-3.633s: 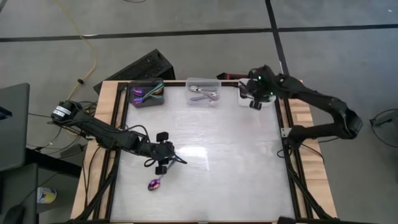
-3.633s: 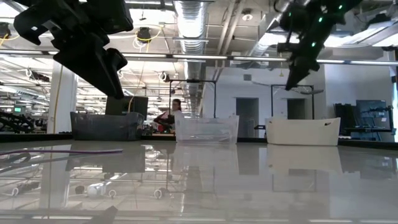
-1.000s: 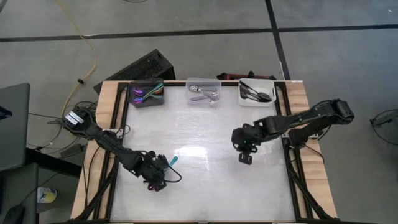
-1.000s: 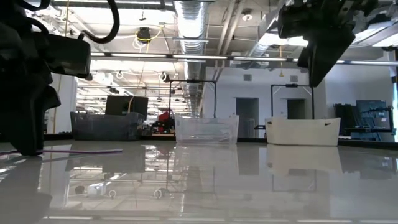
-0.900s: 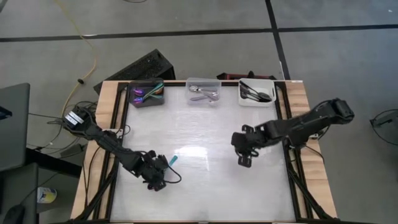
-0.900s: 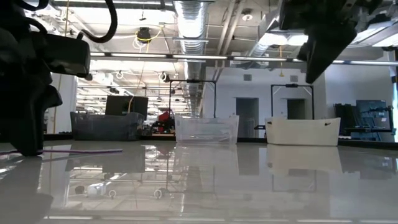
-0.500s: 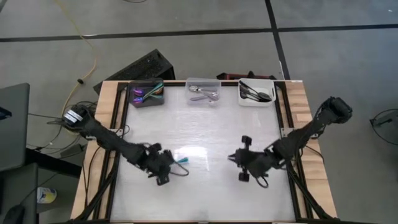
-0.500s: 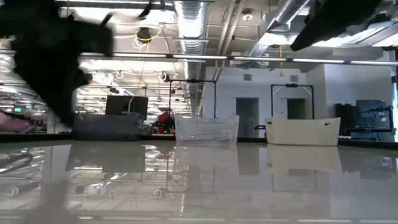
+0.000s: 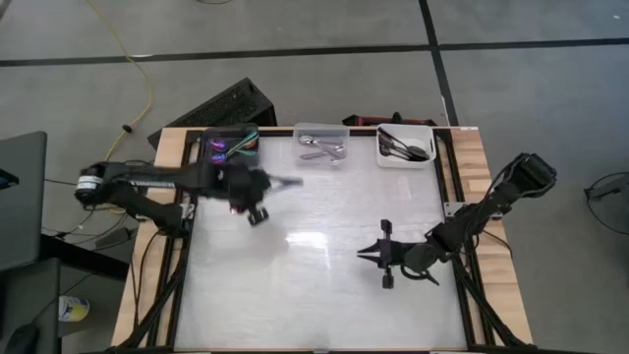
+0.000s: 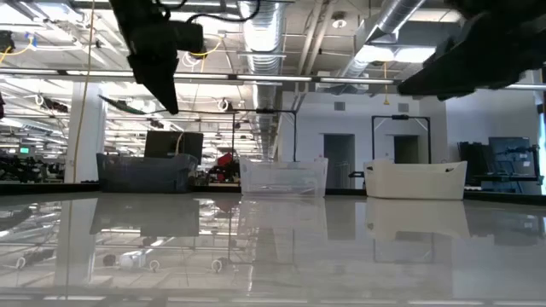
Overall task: Sort silverware by color (type)
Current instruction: Put the blue spoon into the black bin
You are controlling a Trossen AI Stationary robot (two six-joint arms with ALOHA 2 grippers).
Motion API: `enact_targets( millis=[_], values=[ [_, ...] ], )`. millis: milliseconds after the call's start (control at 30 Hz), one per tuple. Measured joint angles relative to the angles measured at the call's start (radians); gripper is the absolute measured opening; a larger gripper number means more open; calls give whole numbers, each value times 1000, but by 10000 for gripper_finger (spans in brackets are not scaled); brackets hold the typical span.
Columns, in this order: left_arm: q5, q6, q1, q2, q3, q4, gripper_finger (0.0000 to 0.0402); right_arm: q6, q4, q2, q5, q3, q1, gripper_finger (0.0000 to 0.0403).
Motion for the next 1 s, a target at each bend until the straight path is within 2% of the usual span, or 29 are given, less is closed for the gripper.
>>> enact_targets(
  millis=[167,367,467,600,800,1000],
  values=[
    [-44,162,258,-59,1,-47,0,-15,-1,0,-1,-2,-67,63],
    [-29,474,575,-45,1,-67,0,-8,-2,0,-4,-2,-115,63],
    [-24,536,717,-29,1,-25,0,-7,-1,0,-27,-2,-115,63],
    [61,580,870,-3,1,13,0,29,-1,0,-61,-2,-115,63],
    [125,645,1011,94,1,49,0,72,-3,0,-107,-2,-104,63],
    [150,702,1033,172,1,145,0,73,-5,0,-114,-2,-77,63]
  ],
)
